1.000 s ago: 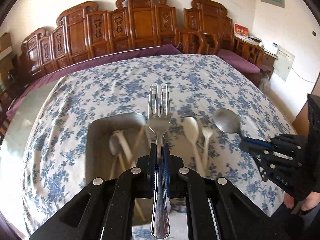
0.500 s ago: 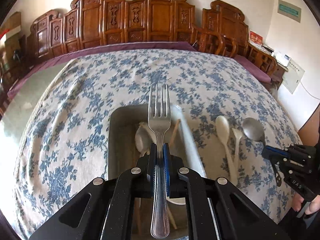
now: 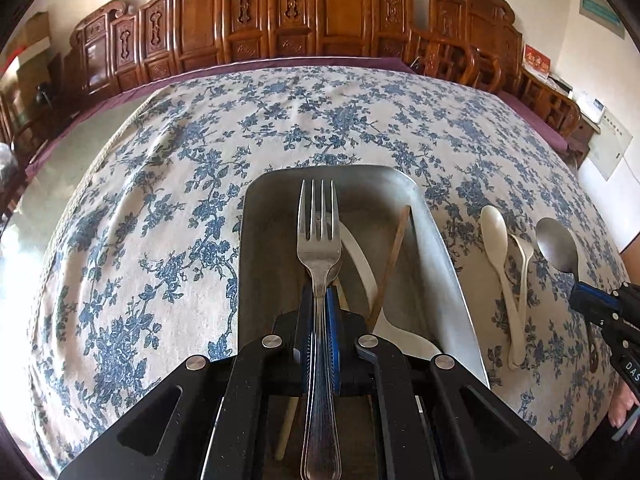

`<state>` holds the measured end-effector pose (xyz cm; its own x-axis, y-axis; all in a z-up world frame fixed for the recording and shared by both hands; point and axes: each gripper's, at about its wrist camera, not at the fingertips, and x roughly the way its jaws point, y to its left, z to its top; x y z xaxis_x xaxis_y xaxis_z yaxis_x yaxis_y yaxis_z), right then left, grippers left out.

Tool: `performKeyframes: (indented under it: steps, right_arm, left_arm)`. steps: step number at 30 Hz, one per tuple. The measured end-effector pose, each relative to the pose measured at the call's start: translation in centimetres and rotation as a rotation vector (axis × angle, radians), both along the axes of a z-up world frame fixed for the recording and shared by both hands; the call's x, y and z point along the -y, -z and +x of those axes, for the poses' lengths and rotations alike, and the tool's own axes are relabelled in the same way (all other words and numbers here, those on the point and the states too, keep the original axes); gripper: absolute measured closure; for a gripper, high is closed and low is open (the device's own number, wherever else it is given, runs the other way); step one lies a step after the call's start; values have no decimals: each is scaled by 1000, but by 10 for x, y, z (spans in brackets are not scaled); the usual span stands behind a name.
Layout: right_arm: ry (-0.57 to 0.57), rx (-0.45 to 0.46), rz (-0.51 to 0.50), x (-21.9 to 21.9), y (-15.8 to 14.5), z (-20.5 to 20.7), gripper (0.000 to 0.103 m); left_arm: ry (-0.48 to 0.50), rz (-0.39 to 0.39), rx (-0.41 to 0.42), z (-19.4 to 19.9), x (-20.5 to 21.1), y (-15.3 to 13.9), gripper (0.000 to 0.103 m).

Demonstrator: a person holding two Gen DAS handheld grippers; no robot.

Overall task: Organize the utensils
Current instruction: 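Carry the fork into the grey tray and open the left tool while the right tool holds its spoon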

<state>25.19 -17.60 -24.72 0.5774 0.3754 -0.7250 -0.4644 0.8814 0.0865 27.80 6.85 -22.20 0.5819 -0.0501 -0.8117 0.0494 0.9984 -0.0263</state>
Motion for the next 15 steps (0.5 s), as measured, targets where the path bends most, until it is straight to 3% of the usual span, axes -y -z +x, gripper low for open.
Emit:
performKeyframes:
  steps: [7, 15]
  right_arm:
    - [0, 0, -3, 0, 0, 0, 96]
    - [13, 6, 1, -1, -4, -5, 96]
  left_arm:
    - [-15, 6, -31, 4, -2, 9, 97]
    - [-14, 6, 3, -2, -3, -4, 96]
